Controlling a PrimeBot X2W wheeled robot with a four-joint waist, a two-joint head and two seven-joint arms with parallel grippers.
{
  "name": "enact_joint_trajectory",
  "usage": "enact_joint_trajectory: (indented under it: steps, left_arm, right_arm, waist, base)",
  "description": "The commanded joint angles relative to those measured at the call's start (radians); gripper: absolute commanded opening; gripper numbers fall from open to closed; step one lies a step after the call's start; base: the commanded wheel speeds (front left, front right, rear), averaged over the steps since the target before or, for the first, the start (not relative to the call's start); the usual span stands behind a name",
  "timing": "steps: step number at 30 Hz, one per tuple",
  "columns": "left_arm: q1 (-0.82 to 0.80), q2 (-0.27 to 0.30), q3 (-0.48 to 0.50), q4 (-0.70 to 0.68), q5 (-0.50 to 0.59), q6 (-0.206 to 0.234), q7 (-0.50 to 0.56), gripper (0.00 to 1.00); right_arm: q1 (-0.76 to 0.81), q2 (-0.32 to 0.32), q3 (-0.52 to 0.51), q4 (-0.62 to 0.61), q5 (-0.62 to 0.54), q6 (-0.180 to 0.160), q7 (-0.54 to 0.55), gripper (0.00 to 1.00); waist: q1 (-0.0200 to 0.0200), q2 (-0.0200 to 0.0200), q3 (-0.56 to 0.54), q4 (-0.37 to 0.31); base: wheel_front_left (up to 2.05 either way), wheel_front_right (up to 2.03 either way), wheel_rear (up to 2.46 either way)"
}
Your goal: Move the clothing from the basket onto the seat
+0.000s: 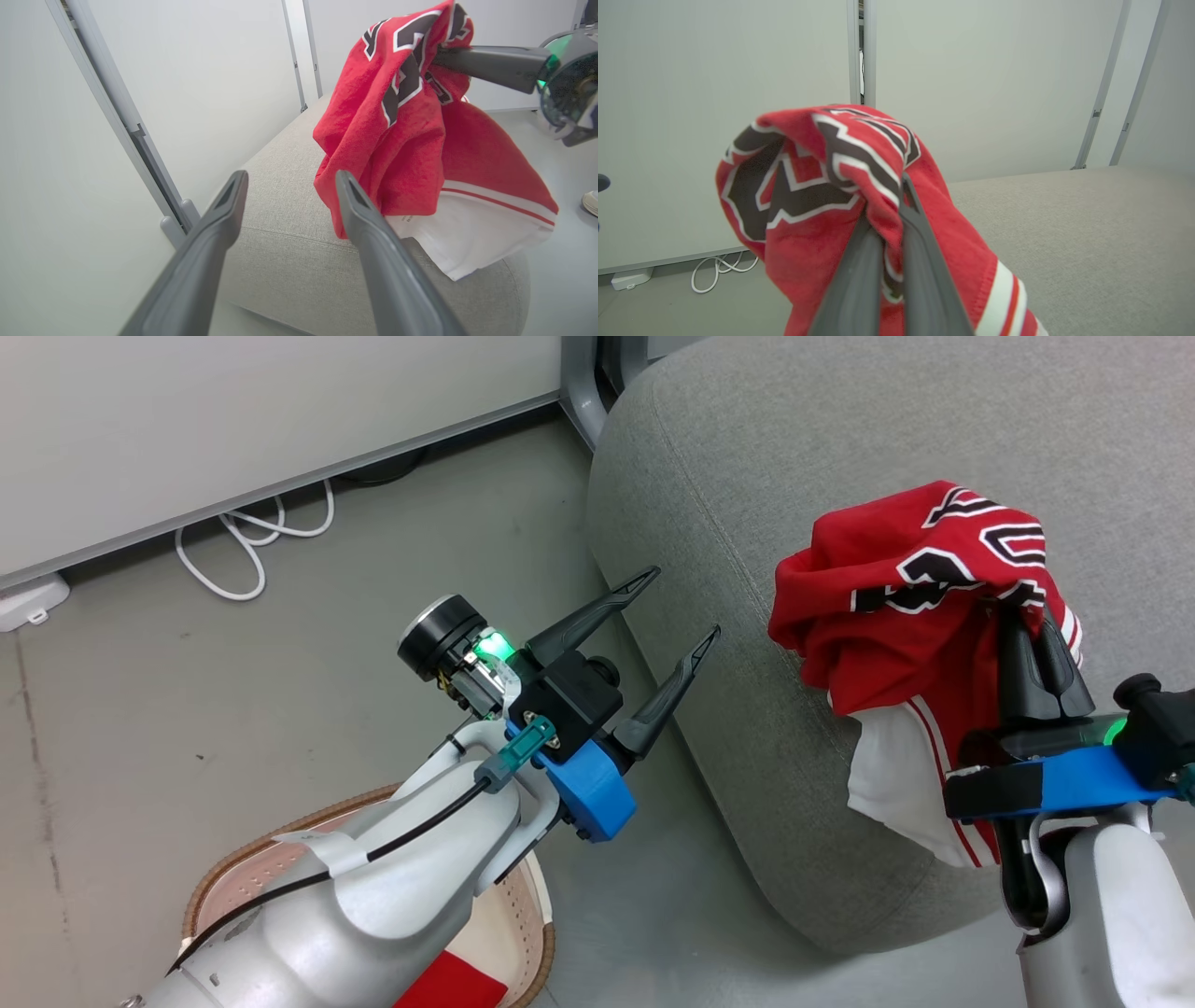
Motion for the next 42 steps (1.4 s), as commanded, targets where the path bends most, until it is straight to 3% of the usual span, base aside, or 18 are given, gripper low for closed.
enact_joint_trajectory:
  steps: [1, 15, 26, 35, 42]
  left_arm:
    - [-0.001, 0.004, -0.002, 0.000, 0.005, 0.000, -0.003, 1.00]
    - [-0.028, 0.012, -0.001, -0.005, 0.008, 0.003, -0.005, 1.00]
    - [-0.103, 0.038, -0.001, -0.037, 0.032, 0.008, 0.021, 1.00]
    - [-0.239, 0.077, 0.018, -0.112, 0.079, 0.017, 0.071, 1.00]
    - [-0.299, 0.107, 0.029, -0.147, 0.104, 0.027, 0.078, 1.00]
  right_arm:
    - [0.015, 0.002, -0.004, -0.011, 0.005, 0.001, -0.004, 0.00]
    - [0.003, 0.003, -0.025, -0.043, 0.029, 0.001, -0.004, 0.00]
    - [-0.223, -0.009, -0.117, -0.109, -0.010, 0.001, -0.004, 0.00]
    - [-0.504, -0.136, -0.303, -0.151, 0.001, 0.001, -0.003, 0.00]
    - [-0.651, -0.265, -0.393, -0.051, 0.005, 0.001, -0.003, 0.00]
  waist:
    - [0.0000, -0.0001, 0.008, -0.011]
    - [0.0000, -0.0001, 0.040, -0.005]
    - [0.0000, -0.0001, 0.186, 0.031]
    - [0.0000, -0.0001, 0.438, 0.090]
    - [0.0000, -0.0001, 0.558, 0.112]
  base:
    - [0.00, 0.00, 0.00]
    - [0.00, 0.00, 0.00]
    - [0.00, 0.00, 0.00]
    - [0.00, 0.00, 0.00]
    - [0.00, 0.00, 0.00]
